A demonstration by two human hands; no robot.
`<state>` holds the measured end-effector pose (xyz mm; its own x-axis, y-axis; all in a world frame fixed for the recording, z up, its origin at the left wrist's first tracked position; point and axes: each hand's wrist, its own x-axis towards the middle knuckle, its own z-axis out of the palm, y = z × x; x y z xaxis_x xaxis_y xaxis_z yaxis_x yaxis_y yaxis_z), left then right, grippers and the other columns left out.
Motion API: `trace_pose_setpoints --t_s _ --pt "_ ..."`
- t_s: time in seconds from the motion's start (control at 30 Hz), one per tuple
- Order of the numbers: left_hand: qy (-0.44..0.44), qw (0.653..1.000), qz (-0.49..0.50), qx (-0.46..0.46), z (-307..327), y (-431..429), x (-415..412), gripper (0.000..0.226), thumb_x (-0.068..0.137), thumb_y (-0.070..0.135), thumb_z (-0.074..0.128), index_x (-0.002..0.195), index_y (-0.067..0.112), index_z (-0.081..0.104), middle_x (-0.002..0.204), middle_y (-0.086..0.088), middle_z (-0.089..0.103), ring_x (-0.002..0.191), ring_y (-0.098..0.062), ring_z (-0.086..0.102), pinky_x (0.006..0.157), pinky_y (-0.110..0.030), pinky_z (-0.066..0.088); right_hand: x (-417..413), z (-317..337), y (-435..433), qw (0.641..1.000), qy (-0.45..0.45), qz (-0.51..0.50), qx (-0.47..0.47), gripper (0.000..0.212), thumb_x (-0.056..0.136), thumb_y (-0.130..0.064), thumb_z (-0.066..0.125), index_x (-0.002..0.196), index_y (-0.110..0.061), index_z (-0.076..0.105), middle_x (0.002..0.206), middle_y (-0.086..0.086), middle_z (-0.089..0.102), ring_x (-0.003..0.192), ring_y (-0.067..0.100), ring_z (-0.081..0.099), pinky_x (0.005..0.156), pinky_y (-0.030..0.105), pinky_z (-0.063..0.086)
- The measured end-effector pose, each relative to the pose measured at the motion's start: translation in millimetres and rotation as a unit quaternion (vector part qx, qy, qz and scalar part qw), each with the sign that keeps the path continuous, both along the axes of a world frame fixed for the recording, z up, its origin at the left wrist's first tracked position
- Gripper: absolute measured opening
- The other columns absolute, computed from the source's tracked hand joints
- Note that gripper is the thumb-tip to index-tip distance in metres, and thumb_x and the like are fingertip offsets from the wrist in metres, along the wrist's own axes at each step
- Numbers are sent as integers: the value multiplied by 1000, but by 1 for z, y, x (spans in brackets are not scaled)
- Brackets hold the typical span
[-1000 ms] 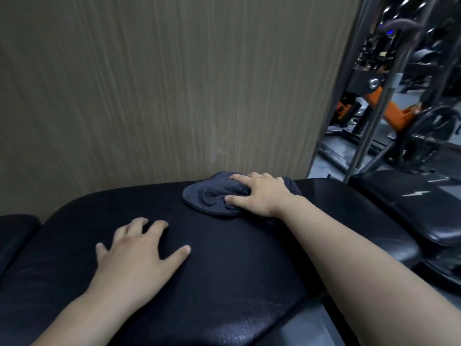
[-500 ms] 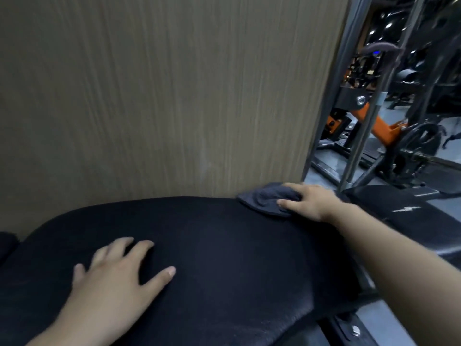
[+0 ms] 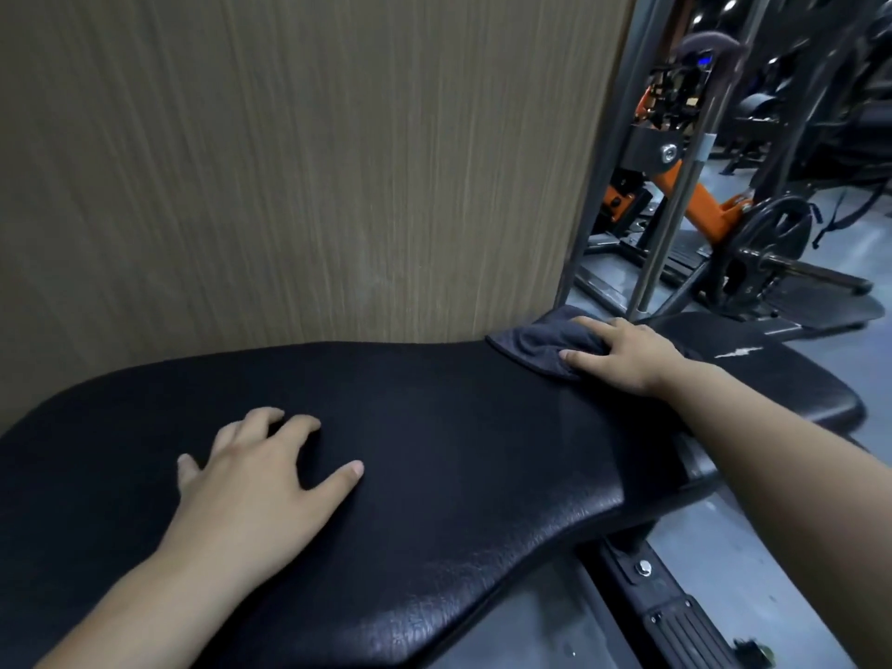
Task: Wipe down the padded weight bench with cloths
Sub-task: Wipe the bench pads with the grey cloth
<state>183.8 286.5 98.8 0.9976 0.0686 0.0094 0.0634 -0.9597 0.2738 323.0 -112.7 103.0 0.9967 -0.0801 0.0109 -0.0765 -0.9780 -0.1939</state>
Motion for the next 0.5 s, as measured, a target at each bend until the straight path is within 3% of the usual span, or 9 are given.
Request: trace_pose_setpoints --t_s 0.23,0.5 --pt "29 999 -21 -12 8 -30 5 81 72 87 39 138 41 43 148 9 36 138 -21 31 109 -58 32 -32 -4 -19 1000 -2 12 -11 80 79 -81 46 149 -47 30 152 4 42 135 36 42 112 41 33" --pt "49 997 -62 -4 11 -59 -5 85 70 88 45 138 38 43 146 2 37 135 -27 33 106 -58 36 -79 -6 -26 999 -24 20 8 76 80 -79 48 148 -48 34 150 1 43 134 35 42 112 43 34"
